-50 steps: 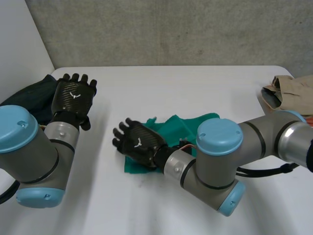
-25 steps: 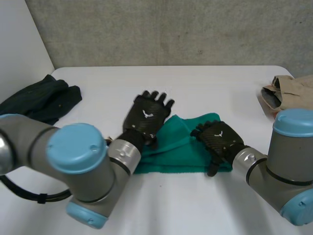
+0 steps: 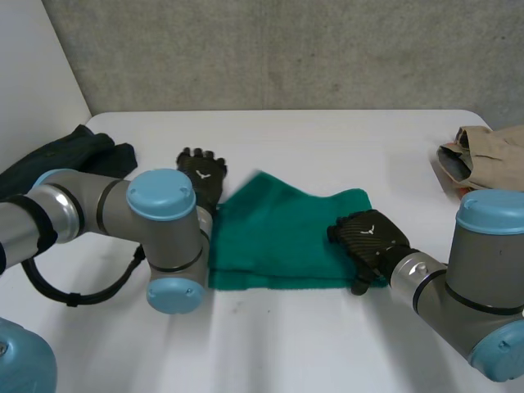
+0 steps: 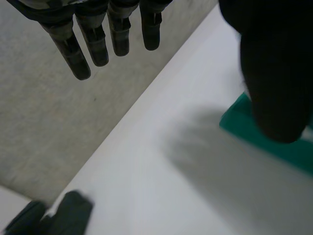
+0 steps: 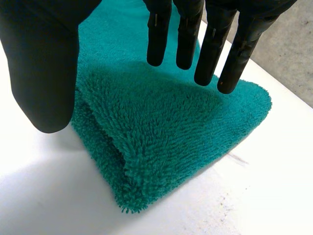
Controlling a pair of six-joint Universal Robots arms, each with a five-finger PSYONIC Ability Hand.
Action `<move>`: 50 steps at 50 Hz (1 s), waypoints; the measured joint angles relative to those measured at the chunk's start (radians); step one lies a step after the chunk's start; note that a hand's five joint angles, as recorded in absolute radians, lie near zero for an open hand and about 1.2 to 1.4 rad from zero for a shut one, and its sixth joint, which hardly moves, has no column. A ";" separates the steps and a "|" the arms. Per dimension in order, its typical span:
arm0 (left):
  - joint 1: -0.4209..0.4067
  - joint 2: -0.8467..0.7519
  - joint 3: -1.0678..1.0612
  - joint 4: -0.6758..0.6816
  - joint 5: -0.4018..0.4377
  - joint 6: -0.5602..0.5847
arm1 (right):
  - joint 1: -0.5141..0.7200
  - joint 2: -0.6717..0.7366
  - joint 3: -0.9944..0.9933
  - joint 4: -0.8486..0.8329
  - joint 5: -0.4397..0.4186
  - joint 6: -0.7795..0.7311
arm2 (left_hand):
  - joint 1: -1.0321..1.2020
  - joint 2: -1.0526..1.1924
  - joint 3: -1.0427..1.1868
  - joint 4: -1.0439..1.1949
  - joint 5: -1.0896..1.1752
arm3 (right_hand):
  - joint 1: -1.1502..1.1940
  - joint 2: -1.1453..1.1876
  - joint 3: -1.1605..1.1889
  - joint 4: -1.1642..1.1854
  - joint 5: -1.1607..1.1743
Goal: Fold the laundry.
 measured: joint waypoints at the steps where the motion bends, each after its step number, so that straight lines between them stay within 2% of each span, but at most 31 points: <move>1: 0.001 0.001 -0.002 0.001 -0.005 0.006 | 0.000 0.000 0.000 -0.001 0.001 0.000 | 0.000 0.000 0.000 0.000 0.000 | 0.004 0.007 0.005 0.005 0.004; 6: -0.009 0.032 -0.049 0.006 -0.010 0.022 | -0.001 0.000 0.001 -0.008 0.005 -0.003 | -0.001 0.000 0.000 0.000 0.000 | 0.050 0.069 0.061 0.055 0.050; 13: -0.064 0.121 -0.142 0.006 0.051 -0.054 | -0.027 0.000 0.021 -0.046 0.028 -0.033 | -0.001 0.000 0.000 0.000 0.000 | 0.128 0.159 0.150 0.141 0.136; 18: -0.084 0.144 -0.185 0.005 0.061 -0.074 | -0.055 -0.002 0.034 -0.055 0.046 -0.073 | -0.001 0.000 0.000 0.000 0.000 | 0.208 0.256 0.243 0.230 0.215; 21: -0.087 0.150 -0.201 0.005 0.060 -0.077 | -0.072 -0.002 0.039 -0.055 0.052 -0.096 | -0.001 0.000 0.000 0.000 0.000 | 0.480 0.604 0.588 0.584 0.564; 23: -0.087 0.159 -0.218 0.004 0.057 -0.077 | -0.090 -0.002 0.042 -0.051 0.055 -0.115 | -0.001 0.000 0.000 0.000 0.000 | 0.532 0.725 0.712 0.708 0.688; 31: -0.079 0.212 -0.270 0.004 0.057 -0.076 | -0.128 -0.024 0.050 -0.032 0.059 -0.190 | -0.001 -0.002 0.000 0.000 0.000 | 0.532 0.728 0.722 0.723 0.701; 37: -0.057 0.309 -0.337 0.005 0.059 -0.091 | -0.122 -0.086 0.014 0.000 0.104 -0.407 | -0.001 -0.005 0.000 0.000 0.000 | 0.543 0.728 0.722 0.723 0.701; 40: -0.044 0.343 -0.360 0.005 0.059 -0.100 | -0.085 -0.097 -0.023 0.004 0.117 -0.488 | -0.001 -0.005 0.000 0.000 0.000 | 0.548 0.728 0.722 0.723 0.701; 43: -0.030 0.381 -0.385 0.006 0.060 -0.114 | 0.012 -0.096 -0.082 -0.003 0.111 -0.548 | -0.001 -0.005 0.000 0.000 0.000 | 0.556 0.728 0.722 0.724 0.704; 46: -0.019 0.412 -0.406 0.006 0.060 -0.130 | 0.164 -0.068 -0.144 -0.028 0.058 -0.572 | -0.001 -0.006 0.000 0.000 0.000 | 0.556 0.728 0.722 0.724 0.714; 50: -0.011 0.429 -0.418 0.006 0.059 -0.141 | 0.273 -0.026 -0.171 -0.057 -0.025 -0.568 | -0.001 -0.007 0.000 0.000 0.000 | 0.556 0.728 0.722 0.724 0.714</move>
